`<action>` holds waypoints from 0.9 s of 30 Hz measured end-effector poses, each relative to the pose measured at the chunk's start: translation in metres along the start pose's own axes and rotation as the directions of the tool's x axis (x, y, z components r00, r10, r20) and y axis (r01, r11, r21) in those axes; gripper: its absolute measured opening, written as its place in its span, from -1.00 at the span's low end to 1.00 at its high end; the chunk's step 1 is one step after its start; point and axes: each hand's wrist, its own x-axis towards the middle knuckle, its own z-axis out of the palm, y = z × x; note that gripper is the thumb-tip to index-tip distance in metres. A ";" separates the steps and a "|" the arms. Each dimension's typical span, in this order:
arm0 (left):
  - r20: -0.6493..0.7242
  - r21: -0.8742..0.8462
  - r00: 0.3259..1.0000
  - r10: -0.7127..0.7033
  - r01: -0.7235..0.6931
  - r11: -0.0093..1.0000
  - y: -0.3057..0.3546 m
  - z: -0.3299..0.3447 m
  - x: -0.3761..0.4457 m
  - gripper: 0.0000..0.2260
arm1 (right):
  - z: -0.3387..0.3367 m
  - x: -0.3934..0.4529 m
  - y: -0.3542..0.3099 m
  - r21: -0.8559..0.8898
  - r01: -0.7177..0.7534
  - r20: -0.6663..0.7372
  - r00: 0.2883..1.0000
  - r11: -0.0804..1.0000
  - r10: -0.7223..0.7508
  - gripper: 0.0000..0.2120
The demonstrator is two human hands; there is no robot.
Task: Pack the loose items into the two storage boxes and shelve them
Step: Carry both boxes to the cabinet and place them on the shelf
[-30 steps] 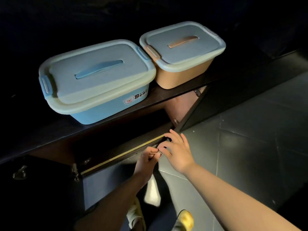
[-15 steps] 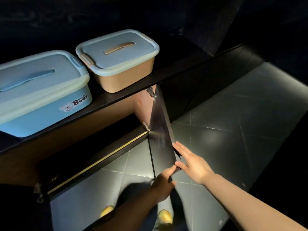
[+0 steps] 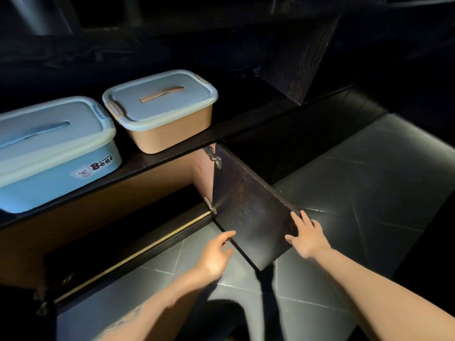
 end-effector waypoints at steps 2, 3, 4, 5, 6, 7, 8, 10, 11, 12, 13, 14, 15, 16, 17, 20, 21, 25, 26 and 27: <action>-0.068 -0.032 0.997 -0.036 0.034 0.999 -0.004 -0.021 -0.006 -0.59 | -0.004 0.003 0.000 -0.029 -0.022 0.024 0.999 0.999 0.023 -0.34; -0.113 -0.054 0.992 -0.056 0.050 0.997 -0.006 -0.035 -0.010 -0.59 | -0.004 0.003 -0.005 -0.068 -0.044 0.021 0.999 0.997 0.045 -0.33; -0.161 -0.078 0.984 -0.071 0.059 0.995 -0.009 -0.050 -0.016 -0.59 | -0.001 0.002 -0.010 -0.102 -0.070 0.001 0.998 0.992 0.070 -0.33; -0.219 -0.105 0.972 -0.085 0.063 0.993 -0.013 -0.067 -0.023 -0.60 | 0.002 0.001 -0.024 -0.130 -0.082 -0.033 0.996 0.988 0.078 -0.33; -0.277 -0.128 0.956 -0.099 0.066 0.990 -0.016 -0.085 -0.031 -0.60 | 0.005 0.000 -0.041 -0.146 -0.069 -0.068 0.996 0.987 0.060 -0.34; -0.330 -0.148 0.937 -0.117 0.071 0.986 -0.018 -0.102 -0.037 -0.60 | 0.008 -0.003 -0.061 -0.149 -0.016 -0.095 0.995 0.989 0.002 -0.35; -0.394 -0.168 0.909 -0.137 0.076 0.983 -0.021 -0.123 -0.046 -0.60 | 0.011 -0.006 -0.091 -0.145 0.087 -0.110 0.989 0.986 -0.103 -0.36; -0.518 -0.199 0.841 -0.157 0.061 0.978 -0.029 -0.167 -0.065 -0.60 | 0.016 -0.017 -0.160 -0.084 0.322 -0.125 0.936 0.943 -0.330 -0.38; -0.578 -0.203 0.802 -0.153 0.041 0.978 -0.032 -0.190 -0.075 -0.61 | 0.016 -0.024 -0.198 -0.035 0.426 -0.136 0.894 0.904 -0.427 -0.40; -0.632 -0.203 0.762 -0.145 0.018 0.979 -0.034 -0.211 -0.083 -0.61 | 0.015 -0.031 -0.232 0.017 0.509 -0.155 0.852 0.861 -0.501 -0.42; -0.691 -0.200 0.710 -0.136 -0.008 0.980 -0.037 -0.237 -0.093 -0.62 | 0.012 -0.040 -0.269 0.061 0.582 -0.187 0.804 0.811 -0.564 -0.44; -0.746 -0.194 0.653 -0.129 -0.028 0.981 -0.039 -0.260 -0.102 -0.64 | 0.009 -0.047 -0.301 0.096 0.640 -0.226 0.760 0.762 -0.610 -0.46; -0.798 -0.180 0.590 -0.121 -0.043 0.983 -0.040 -0.284 -0.111 -0.67 | 0.003 -0.053 -0.333 0.123 0.690 -0.272 0.715 0.714 -0.644 -0.47; -0.849 -0.145 0.518 -0.101 -0.044 0.988 -0.041 -0.307 -0.119 -0.70 | -0.004 -0.057 -0.361 0.145 0.732 -0.318 0.672 0.666 -0.669 -0.49; -0.897 -0.086 0.438 -0.066 -0.026 0.996 -0.041 -0.326 -0.124 -0.72 | -0.013 -0.060 -0.386 0.164 0.762 -0.360 0.638 0.627 -0.681 -0.50; -0.962 0.049 0.271 0.030 0.062 0.997 -0.049 -0.382 -0.132 -0.75 | -0.037 -0.057 -0.453 0.226 0.761 -0.413 0.640 0.608 -0.648 -0.53; -0.961 0.040 0.276 0.018 0.075 0.996 -0.053 -0.396 -0.129 -0.75 | -0.042 -0.053 -0.469 0.254 0.734 -0.406 0.672 0.630 -0.619 -0.55; -0.874 0.000 0.477 -0.089 0.184 0.983 -0.071 -0.430 -0.103 -0.56 | -0.044 -0.030 -0.501 0.264 0.571 -0.317 0.813 0.778 -0.489 -0.49; -0.841 -0.021 0.527 -0.124 0.197 0.980 -0.075 -0.434 -0.097 -0.50 | -0.041 -0.026 -0.503 0.234 0.541 -0.303 0.830 0.808 -0.468 -0.45; -0.810 -0.054 0.566 -0.154 0.189 0.981 -0.078 -0.436 -0.091 -0.45 | -0.039 -0.022 -0.502 0.209 0.516 -0.301 0.842 0.831 -0.447 -0.42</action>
